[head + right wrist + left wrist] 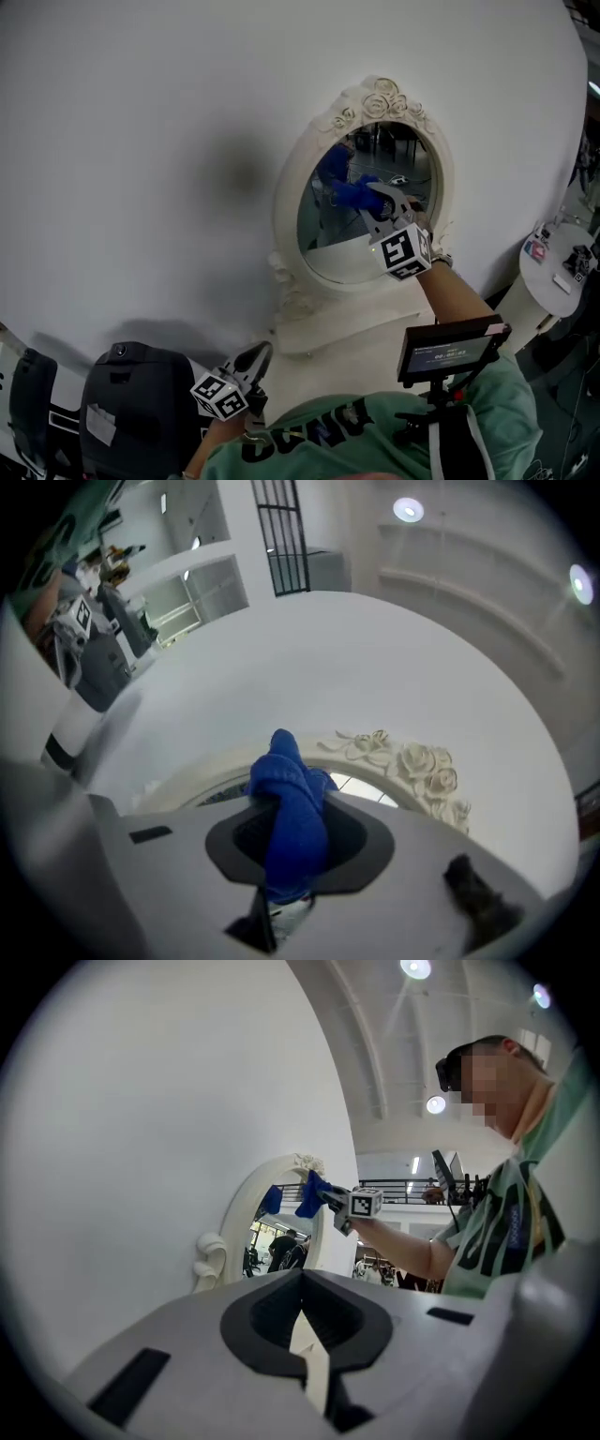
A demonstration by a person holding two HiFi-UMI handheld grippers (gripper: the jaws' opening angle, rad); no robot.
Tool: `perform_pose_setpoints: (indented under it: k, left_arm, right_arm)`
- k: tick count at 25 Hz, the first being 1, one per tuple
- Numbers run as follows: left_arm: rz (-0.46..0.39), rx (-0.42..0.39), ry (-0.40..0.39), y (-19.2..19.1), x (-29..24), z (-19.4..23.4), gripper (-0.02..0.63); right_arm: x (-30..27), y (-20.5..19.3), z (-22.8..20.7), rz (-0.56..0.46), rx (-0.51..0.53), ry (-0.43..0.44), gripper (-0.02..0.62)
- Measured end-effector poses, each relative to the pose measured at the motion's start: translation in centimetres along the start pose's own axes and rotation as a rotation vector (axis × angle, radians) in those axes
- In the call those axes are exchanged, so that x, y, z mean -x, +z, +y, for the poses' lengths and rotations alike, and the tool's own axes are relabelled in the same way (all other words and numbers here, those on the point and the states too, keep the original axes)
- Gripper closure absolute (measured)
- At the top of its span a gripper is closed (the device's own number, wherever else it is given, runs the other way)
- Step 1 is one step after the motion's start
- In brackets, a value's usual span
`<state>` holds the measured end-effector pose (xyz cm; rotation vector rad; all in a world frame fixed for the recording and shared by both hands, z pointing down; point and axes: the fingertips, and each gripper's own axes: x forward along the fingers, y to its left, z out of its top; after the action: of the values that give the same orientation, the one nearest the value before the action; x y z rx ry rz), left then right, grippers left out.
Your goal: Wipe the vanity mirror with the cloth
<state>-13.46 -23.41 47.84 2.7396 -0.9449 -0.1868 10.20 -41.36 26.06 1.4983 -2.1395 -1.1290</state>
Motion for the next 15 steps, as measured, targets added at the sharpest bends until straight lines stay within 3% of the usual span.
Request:
perform_pose_setpoints:
  k: [7,15]
  left_arm:
    - [0.007,0.008,0.024,-0.5,0.7,0.4,0.600]
    - [-0.012,0.011,0.087,-0.5,1.9,1.2,0.600]
  right_arm:
    - [-6.6,2.1,-2.8,-0.017,0.411,-0.116,0.526]
    - [-9.7,1.5,-2.3,-0.065,0.650,-0.131,0.526]
